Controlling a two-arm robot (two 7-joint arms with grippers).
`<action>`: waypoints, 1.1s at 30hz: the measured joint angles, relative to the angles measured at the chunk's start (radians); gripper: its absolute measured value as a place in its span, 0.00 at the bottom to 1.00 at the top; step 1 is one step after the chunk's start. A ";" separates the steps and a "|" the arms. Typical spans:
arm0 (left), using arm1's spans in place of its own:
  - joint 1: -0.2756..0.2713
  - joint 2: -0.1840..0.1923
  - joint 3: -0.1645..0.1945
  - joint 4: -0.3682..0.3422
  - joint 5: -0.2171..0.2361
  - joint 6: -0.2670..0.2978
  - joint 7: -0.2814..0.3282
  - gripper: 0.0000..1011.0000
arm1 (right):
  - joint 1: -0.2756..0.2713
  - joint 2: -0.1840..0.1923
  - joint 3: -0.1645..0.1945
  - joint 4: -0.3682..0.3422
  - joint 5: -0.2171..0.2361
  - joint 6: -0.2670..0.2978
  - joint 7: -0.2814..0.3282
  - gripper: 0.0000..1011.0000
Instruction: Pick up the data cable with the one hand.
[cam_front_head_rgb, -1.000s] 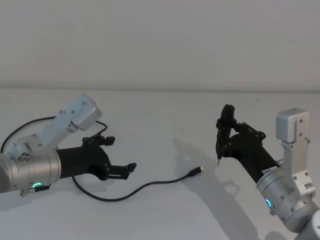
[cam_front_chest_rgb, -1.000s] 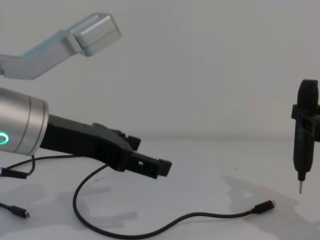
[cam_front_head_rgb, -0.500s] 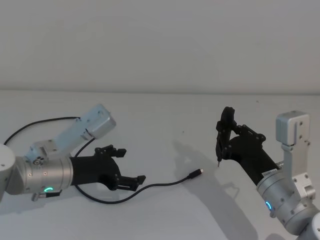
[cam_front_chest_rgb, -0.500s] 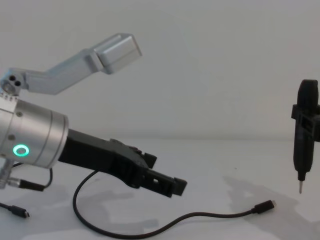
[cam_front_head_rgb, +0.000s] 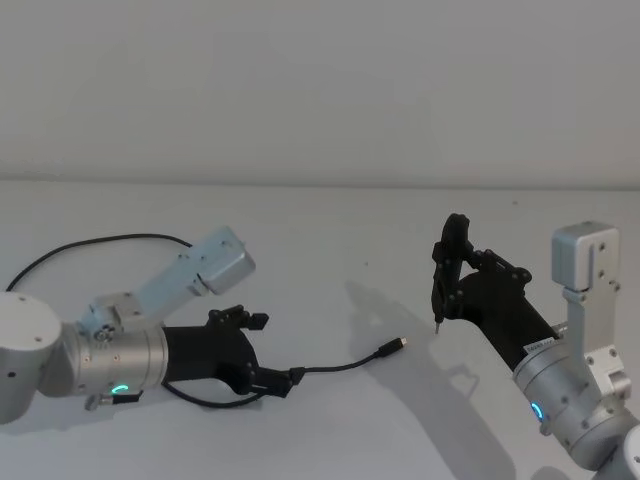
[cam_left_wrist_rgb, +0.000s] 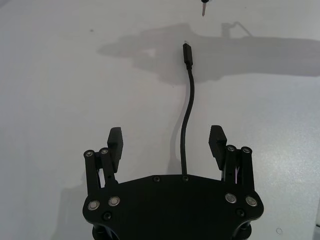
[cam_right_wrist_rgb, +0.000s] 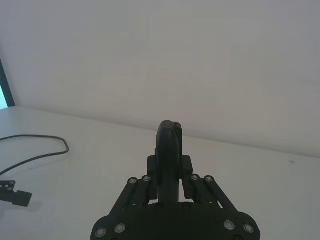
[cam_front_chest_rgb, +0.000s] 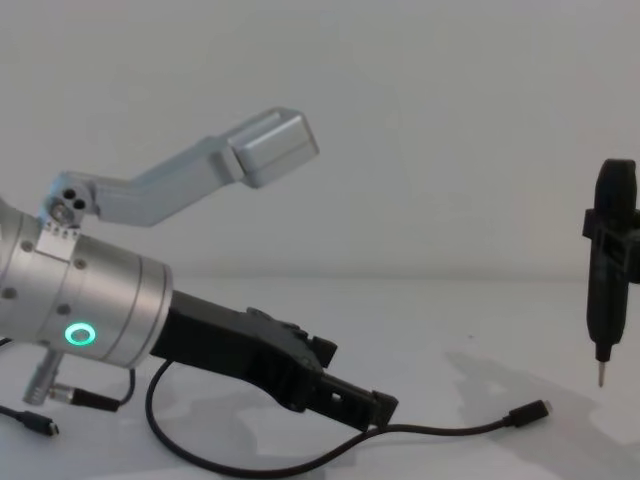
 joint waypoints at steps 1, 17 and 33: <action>-0.002 -0.003 0.003 0.004 0.001 0.000 0.001 0.99 | 0.000 0.000 0.000 0.000 0.000 0.000 0.000 0.27; -0.016 -0.039 0.040 0.049 0.015 0.004 0.016 0.99 | 0.000 0.000 0.000 0.000 0.000 0.000 0.000 0.27; -0.020 -0.051 0.052 0.062 0.021 0.023 0.025 0.84 | 0.000 0.000 0.000 0.000 0.000 0.000 0.000 0.27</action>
